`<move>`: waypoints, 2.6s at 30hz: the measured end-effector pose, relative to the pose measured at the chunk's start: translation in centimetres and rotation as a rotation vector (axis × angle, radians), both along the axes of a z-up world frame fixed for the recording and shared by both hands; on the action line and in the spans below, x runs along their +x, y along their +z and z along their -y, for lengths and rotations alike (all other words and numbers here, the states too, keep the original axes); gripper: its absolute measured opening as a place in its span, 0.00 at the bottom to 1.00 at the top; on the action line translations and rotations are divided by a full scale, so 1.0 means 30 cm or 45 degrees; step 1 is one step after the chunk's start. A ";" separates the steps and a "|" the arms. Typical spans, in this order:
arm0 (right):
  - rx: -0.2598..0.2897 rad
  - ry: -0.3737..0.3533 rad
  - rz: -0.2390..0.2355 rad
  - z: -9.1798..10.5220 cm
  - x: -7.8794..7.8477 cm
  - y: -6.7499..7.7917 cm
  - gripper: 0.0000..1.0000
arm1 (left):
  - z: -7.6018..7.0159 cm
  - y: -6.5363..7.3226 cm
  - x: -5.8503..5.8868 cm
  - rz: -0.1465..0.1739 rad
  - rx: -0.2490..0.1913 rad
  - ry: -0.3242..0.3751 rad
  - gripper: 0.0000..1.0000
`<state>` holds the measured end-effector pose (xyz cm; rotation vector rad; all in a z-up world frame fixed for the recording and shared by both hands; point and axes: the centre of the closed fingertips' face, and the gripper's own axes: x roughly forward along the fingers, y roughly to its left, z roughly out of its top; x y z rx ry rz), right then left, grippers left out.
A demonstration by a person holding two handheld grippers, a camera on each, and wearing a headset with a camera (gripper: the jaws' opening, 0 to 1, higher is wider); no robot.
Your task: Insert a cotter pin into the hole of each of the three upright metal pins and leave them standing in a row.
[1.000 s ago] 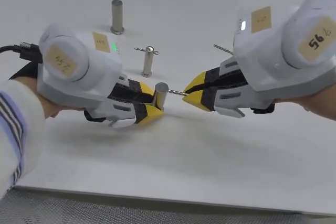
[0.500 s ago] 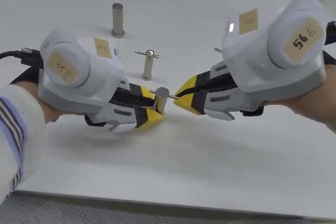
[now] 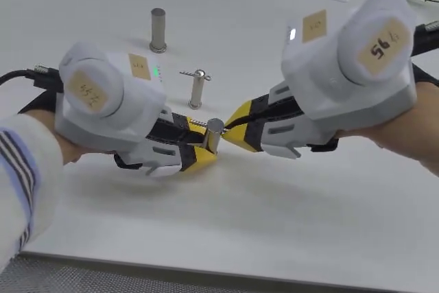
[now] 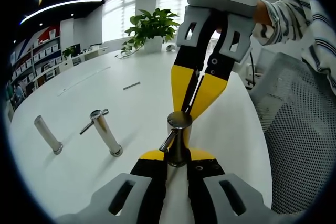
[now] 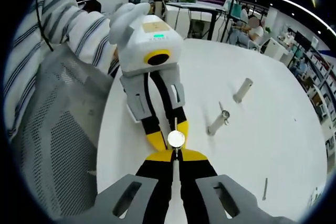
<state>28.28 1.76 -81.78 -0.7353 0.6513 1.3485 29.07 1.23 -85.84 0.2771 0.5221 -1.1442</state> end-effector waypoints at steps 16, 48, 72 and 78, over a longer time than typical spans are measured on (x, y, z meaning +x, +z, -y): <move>0.021 0.007 0.015 0.017 0.005 0.007 0.14 | 0.013 0.008 -0.018 -0.022 -0.027 -0.029 0.19; 0.110 -0.103 -0.106 0.023 -0.012 0.003 0.25 | -0.084 0.183 -0.043 -0.072 -0.290 0.139 0.92; 0.101 -0.026 -0.126 -0.058 0.002 -0.022 0.25 | -0.246 0.235 -0.048 -0.015 -0.315 0.277 1.00; 0.073 0.003 -0.130 -0.058 -0.001 -0.037 0.23 | -0.242 0.254 -0.063 0.009 -0.275 0.293 1.00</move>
